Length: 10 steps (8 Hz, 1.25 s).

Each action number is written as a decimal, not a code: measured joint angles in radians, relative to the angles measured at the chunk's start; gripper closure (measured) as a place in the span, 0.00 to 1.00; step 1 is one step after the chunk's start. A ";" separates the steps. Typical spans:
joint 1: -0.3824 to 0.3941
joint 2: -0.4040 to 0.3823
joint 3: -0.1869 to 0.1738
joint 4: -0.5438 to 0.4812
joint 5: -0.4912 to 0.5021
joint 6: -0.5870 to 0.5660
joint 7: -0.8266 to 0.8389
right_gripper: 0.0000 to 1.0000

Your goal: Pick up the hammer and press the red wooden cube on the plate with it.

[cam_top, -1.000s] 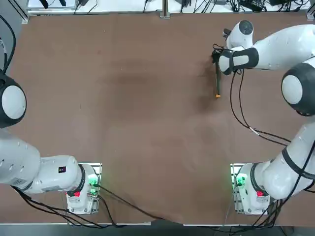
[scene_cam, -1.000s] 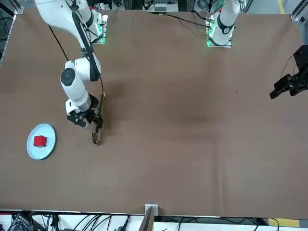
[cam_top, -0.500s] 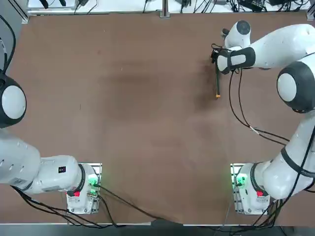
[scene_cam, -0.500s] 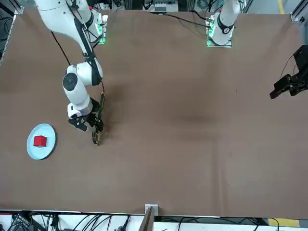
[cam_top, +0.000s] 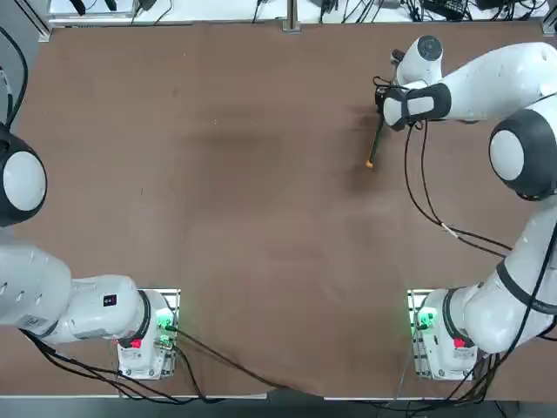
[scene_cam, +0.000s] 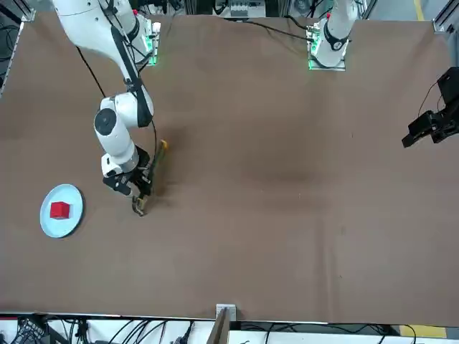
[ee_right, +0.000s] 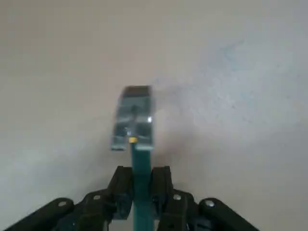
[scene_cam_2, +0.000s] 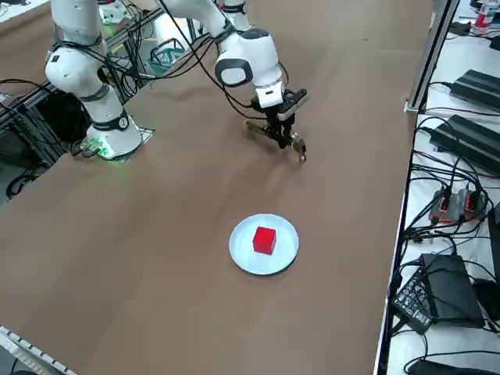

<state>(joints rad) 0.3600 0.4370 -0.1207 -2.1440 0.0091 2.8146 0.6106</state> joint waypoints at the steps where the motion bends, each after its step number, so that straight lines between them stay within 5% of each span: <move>1: -0.002 -0.012 -0.009 0.011 0.000 -0.002 -0.008 0.79; 3: -0.023 -0.074 -0.055 0.057 -0.002 -0.121 -0.117 0.79; 6: -0.124 -0.173 -0.124 0.196 -0.003 -0.462 -0.416 0.79; 10: -0.348 -0.166 -0.139 0.236 -0.004 -0.516 -0.687 0.79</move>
<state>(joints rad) 0.0122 0.2709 -0.2592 -1.9084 0.0051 2.2986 -0.0766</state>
